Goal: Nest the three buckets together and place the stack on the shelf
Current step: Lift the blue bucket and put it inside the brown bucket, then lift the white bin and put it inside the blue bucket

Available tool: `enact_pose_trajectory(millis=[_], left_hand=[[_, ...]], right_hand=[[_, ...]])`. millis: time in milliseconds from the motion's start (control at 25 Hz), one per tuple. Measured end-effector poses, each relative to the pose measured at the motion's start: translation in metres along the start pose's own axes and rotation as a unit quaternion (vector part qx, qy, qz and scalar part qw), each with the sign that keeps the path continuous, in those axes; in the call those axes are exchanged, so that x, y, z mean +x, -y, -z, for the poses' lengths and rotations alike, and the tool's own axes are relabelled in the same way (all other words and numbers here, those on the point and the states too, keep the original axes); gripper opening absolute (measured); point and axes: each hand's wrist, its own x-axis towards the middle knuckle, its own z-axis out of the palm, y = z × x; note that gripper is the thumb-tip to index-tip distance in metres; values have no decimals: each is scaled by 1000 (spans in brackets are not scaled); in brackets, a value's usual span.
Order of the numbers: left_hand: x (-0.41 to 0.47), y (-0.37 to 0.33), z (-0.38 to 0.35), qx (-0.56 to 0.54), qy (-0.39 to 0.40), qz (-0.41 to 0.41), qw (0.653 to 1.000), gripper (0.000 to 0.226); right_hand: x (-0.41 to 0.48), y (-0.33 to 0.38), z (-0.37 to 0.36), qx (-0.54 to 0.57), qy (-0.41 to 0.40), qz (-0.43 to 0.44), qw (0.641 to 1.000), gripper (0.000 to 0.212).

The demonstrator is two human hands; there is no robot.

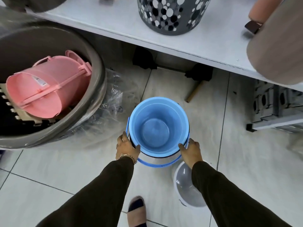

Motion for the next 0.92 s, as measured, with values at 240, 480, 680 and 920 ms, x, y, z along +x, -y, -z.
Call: enact_pose_trajectory(millis=[240,480,680,920], left_hand=[[-54,-11,-12,-29,-46,-90,994,66],[-126,23,-97,-147,-63,-166,973,29],[-160,82,-229,-110,181,102,972,58],[-185,64,-290,-295,220,166,915,48]], right_hand=[[-17,-40,32,-17,32,9,999,66],[-28,-158,54,-67,34,-53,996,60],[-24,-265,32,74,65,-149,984,57],[-23,-301,43,287,-39,-101,952,20]])
